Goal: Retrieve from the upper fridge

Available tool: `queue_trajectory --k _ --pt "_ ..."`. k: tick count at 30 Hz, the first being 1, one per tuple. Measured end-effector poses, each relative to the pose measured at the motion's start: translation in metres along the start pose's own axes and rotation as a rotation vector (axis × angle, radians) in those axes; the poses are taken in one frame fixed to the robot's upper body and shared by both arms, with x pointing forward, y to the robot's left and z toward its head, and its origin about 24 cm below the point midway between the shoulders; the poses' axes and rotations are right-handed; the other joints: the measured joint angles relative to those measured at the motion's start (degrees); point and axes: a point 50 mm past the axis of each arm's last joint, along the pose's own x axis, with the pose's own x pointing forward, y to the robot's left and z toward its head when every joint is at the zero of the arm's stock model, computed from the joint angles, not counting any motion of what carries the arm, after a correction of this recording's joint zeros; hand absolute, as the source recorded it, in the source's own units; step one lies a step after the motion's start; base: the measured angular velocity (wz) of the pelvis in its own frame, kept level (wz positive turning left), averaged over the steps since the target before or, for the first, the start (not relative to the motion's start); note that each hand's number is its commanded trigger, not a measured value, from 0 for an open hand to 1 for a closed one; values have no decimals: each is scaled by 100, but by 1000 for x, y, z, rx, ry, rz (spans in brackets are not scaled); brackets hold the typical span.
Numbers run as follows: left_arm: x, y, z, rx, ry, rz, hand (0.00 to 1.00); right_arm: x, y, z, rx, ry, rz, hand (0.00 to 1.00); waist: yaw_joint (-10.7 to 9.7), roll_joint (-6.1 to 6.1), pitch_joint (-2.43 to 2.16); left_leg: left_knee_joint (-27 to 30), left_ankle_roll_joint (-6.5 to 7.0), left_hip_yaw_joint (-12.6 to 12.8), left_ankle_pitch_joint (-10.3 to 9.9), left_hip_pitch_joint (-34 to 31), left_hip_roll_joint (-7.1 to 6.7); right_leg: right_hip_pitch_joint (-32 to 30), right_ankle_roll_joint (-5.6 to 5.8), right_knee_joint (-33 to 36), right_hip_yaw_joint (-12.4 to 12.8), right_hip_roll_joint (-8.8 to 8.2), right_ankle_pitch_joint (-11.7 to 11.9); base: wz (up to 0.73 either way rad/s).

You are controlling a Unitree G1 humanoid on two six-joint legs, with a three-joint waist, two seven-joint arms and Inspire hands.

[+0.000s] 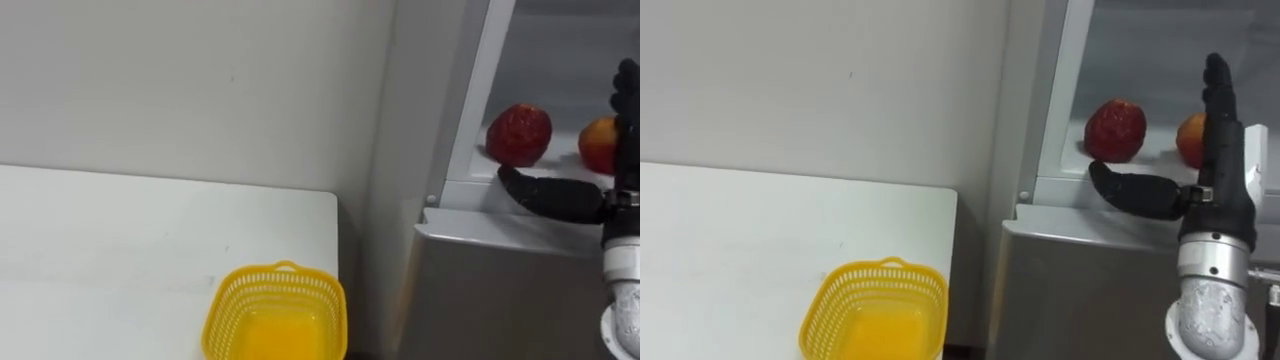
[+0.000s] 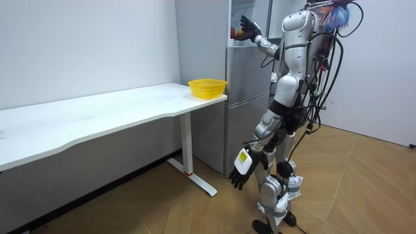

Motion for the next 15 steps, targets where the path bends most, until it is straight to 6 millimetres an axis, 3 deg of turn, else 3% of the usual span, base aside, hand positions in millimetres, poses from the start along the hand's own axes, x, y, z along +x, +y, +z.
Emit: queue_trajectory --k 10,15 --pt "1 8 6 -31 -22 7 0 13 -6 2 -43 -15 12 0 115 -113 21 7 -4 0 5 -9 -2 -19 -1 -9 -1 1 -1 0" --pt "0 8 3 -29 -15 4 0 17 -12 3 -75 -27 9 0 148 -175 -12 7 -4 -21 5 -45 -3 -31 -1 -10 -16 3 -1 1"
